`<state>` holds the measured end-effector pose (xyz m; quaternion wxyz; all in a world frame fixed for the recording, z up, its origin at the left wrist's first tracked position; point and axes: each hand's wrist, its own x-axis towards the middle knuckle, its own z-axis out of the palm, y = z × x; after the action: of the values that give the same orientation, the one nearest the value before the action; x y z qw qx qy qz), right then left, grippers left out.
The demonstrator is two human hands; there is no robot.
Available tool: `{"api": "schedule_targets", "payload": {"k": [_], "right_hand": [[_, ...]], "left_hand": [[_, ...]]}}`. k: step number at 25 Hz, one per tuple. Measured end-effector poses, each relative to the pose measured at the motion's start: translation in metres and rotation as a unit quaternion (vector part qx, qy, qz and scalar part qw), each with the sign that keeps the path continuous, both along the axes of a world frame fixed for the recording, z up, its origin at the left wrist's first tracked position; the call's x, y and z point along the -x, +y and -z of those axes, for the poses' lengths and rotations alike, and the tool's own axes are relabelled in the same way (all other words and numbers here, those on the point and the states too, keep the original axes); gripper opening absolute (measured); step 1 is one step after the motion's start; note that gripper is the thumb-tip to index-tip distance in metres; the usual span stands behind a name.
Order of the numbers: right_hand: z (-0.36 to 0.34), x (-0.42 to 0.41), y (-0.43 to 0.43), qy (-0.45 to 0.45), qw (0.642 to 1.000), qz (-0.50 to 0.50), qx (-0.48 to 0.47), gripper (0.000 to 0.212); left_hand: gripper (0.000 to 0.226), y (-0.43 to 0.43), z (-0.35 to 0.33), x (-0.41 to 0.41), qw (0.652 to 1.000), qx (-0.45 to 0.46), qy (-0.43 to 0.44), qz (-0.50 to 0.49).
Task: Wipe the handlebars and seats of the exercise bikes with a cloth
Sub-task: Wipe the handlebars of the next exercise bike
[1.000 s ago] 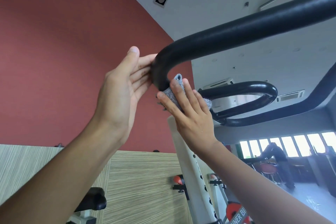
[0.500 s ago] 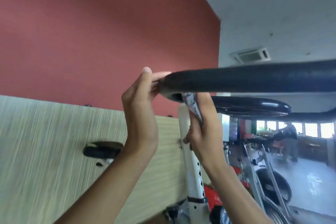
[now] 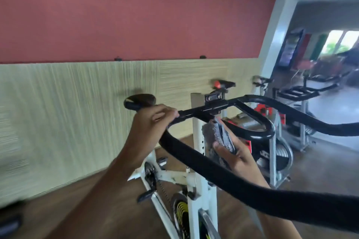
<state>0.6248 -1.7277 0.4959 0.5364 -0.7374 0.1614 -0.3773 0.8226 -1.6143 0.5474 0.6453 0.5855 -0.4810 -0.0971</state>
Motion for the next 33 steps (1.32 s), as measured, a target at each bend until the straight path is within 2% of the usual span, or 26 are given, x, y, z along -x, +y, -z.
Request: {"api": "schedule_targets", "payload": {"k": [4, 6, 9, 14, 18, 21, 23, 26, 29, 31, 33], "right_hand": [[-0.019, 0.043, 0.009, 0.027, 0.993, -0.022, -0.112, 0.051], [-0.03, 0.073, 0.015, 0.028, 0.986, -0.016, -0.165, 0.053], [-0.051, 0.121, 0.025, 0.023, 0.975, -0.013, -0.221, 0.04], [-0.067, 0.173, 0.034, 0.042, 0.972, 0.029, -0.231, 0.045], [-0.083, 0.168, 0.031, 0.112, 0.985, 0.067, -0.112, 0.053], [-0.103, 0.131, 0.023, 0.193, 0.975, 0.105, 0.026, 0.057], [-0.109, 0.099, 0.011, 0.249, 0.95, 0.102, 0.16, 0.064], [-0.108, 0.053, -0.015, 0.34, 0.879, 0.064, 0.328, 0.086], [-0.091, 0.024, -0.035, 0.387, 0.83, 0.042, 0.4, 0.08], [-0.072, 0.025, -0.044, 0.375, 0.801, 0.06, 0.463, 0.072], [-0.056, 0.037, -0.053, 0.352, 0.783, 0.063, 0.508, 0.073]], "left_hand": [[0.013, 0.017, -0.025, 0.067, 0.987, -0.099, -0.118, -0.042], [0.017, 0.027, -0.037, 0.104, 0.981, -0.143, -0.123, -0.042], [0.02, 0.038, -0.054, 0.153, 0.972, -0.204, -0.115, -0.028], [0.021, 0.041, -0.072, 0.193, 0.964, -0.24, -0.113, 0.026], [0.021, 0.026, -0.07, 0.184, 0.953, -0.268, -0.14, 0.02], [0.019, 0.01, -0.063, 0.16, 0.945, -0.293, -0.143, -0.02], [0.021, -0.004, -0.056, 0.139, 0.933, -0.315, -0.163, -0.059], [0.028, -0.027, -0.048, 0.11, 0.897, -0.359, -0.23, -0.117], [0.046, -0.042, -0.037, 0.093, 0.849, -0.423, -0.291, -0.12], [0.051, -0.045, -0.03, 0.09, 0.832, -0.433, -0.324, -0.124], [0.052, -0.045, -0.026, 0.09, 0.824, -0.442, -0.331, -0.124]]}}
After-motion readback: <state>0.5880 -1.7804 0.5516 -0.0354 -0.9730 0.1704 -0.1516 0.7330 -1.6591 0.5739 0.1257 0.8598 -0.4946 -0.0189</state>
